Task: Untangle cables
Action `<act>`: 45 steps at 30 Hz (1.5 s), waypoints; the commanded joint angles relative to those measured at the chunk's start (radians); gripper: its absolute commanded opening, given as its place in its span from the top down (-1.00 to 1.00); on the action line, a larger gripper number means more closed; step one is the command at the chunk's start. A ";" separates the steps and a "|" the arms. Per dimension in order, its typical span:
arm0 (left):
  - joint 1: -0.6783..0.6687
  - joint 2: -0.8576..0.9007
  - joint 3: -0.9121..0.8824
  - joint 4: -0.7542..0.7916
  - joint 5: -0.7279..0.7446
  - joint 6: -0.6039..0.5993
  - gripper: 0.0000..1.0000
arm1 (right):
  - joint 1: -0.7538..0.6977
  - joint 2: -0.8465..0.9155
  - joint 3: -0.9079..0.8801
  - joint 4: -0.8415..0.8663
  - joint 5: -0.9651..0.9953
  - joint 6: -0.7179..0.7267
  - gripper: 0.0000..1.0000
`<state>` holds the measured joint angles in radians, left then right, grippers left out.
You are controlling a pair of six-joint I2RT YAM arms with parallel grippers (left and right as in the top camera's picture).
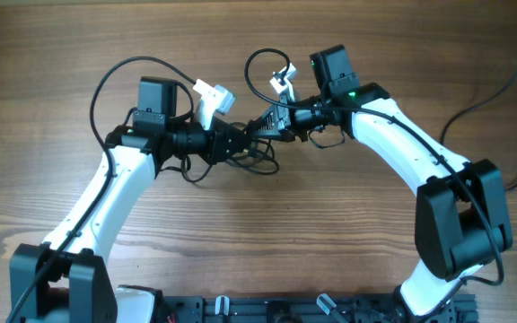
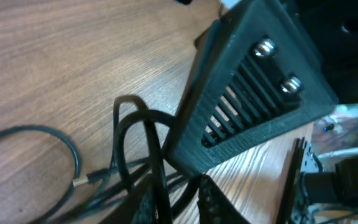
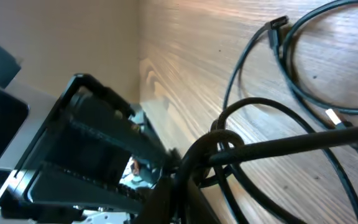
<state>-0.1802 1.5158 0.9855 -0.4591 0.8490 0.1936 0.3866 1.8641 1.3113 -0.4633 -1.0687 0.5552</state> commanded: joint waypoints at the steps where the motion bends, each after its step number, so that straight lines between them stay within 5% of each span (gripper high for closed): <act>1: 0.003 0.005 -0.005 -0.012 -0.130 -0.053 0.66 | 0.010 -0.005 0.002 0.002 -0.040 -0.010 0.91; 3: 0.003 0.005 -0.005 -0.019 -0.164 -0.053 0.92 | 0.010 -0.005 0.002 0.001 -0.059 -0.038 0.91; 14: 0.004 0.005 -0.014 -0.136 -0.642 -0.206 0.92 | -0.040 -0.005 0.002 -0.028 -0.125 -0.077 0.91; 20: 0.004 0.005 -0.084 -0.079 -0.641 -0.206 0.92 | -0.106 -0.005 0.002 -0.028 -0.077 -0.084 0.91; 27: 0.005 0.005 -0.084 -0.068 -0.643 -0.211 0.92 | -0.150 -0.005 0.002 -0.074 0.222 -0.083 0.91; 34: 0.035 0.005 -0.084 -0.064 -0.732 -0.317 0.92 | -0.150 -0.005 0.002 -0.169 0.709 -0.084 0.92; 40: 0.151 0.005 -0.084 -0.076 -0.723 -0.438 0.92 | -0.150 -0.005 0.002 -0.211 0.813 -0.084 0.91; 41: 0.161 0.005 -0.084 -0.076 -0.699 -0.437 0.92 | -0.149 -0.005 0.002 -0.212 0.803 -0.084 0.87; 43: 0.172 0.005 -0.084 -0.076 -0.629 -0.430 0.92 | -0.145 -0.005 0.002 -0.227 0.712 -0.086 0.48; 45: 0.172 0.005 -0.084 -0.076 -0.575 -0.393 0.92 | -0.135 -0.005 0.002 -0.248 0.579 -0.119 0.40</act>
<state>-0.0135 1.5139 0.9081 -0.5343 0.1787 -0.2092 0.2333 1.8641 1.2984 -0.6926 -0.3405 0.4751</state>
